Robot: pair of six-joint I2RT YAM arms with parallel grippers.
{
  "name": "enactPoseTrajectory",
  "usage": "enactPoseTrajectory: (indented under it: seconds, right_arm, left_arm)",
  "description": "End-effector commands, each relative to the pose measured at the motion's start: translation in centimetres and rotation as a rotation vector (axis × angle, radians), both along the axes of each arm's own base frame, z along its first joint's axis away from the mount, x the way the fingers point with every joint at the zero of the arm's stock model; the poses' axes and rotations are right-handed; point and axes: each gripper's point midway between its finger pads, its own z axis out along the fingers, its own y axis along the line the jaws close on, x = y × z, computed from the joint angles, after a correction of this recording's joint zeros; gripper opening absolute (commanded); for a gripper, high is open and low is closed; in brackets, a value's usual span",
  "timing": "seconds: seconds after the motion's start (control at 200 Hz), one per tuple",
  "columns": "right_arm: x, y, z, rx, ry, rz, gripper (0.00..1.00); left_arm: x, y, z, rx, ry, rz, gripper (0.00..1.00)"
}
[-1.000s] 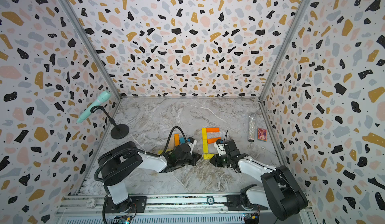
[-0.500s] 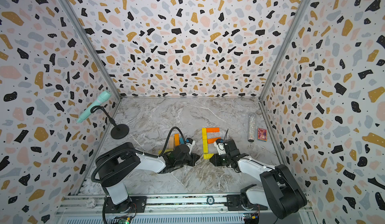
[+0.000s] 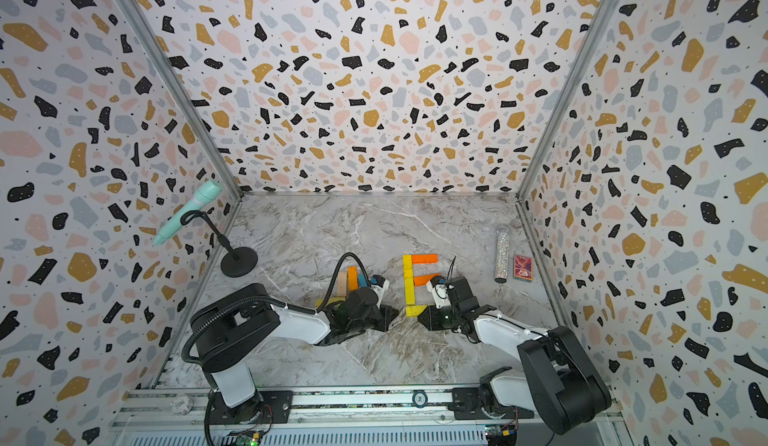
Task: Assemble the number 6 with building blocks
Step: Assemble the building block at the center of the board.
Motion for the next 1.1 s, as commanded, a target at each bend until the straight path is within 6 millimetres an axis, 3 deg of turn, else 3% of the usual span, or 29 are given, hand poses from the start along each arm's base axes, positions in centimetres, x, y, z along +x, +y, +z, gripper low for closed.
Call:
enactPoseTrajectory:
  seconds: [0.0,0.411,1.096]
  right_arm:
    - [-0.1,-0.7,-0.5,-0.032,0.025,-0.032,0.21]
    - [-0.9,0.7,1.2,0.055,0.009,0.02,0.21]
    - [-0.6,0.9,-0.7,0.022,0.044,0.017,0.21]
  left_arm:
    - [-0.2,-0.7,1.0,-0.035,-0.023,-0.022,0.0]
    - [0.0,-1.4,1.2,-0.058,-0.018,-0.03,0.0]
    - [-0.1,-1.3,0.7,-0.04,-0.017,-0.038,0.0]
